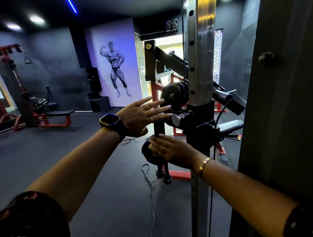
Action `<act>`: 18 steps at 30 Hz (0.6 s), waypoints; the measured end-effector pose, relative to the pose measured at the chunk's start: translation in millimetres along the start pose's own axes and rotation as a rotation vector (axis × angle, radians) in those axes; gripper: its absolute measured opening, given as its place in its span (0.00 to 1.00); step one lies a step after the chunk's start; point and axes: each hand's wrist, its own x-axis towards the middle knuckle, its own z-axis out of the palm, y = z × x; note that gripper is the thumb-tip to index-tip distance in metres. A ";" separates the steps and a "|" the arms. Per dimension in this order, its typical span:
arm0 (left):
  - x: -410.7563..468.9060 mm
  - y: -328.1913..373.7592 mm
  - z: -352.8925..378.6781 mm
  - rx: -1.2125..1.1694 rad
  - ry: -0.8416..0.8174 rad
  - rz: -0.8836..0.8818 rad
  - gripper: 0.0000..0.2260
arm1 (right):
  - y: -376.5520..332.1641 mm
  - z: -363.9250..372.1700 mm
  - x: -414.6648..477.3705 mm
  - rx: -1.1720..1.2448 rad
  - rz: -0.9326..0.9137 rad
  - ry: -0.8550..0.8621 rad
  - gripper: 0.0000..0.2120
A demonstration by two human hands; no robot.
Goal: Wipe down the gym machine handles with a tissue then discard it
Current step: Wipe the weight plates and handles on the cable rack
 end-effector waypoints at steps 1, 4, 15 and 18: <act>0.2 0.3 0.6 0.020 0.018 0.007 0.42 | 7.9 -4.3 5.1 0.021 0.038 0.021 0.22; 0.7 0.9 2.0 0.054 0.024 0.006 0.37 | 16.9 -12.9 14.3 0.047 0.136 0.040 0.27; 1.4 5.0 -0.5 -0.090 0.081 -0.021 0.30 | 10.4 -2.1 3.3 0.049 0.254 0.096 0.18; 1.8 3.6 -2.2 -0.046 0.090 -0.009 0.29 | -16.5 10.8 -14.6 0.106 0.173 0.015 0.20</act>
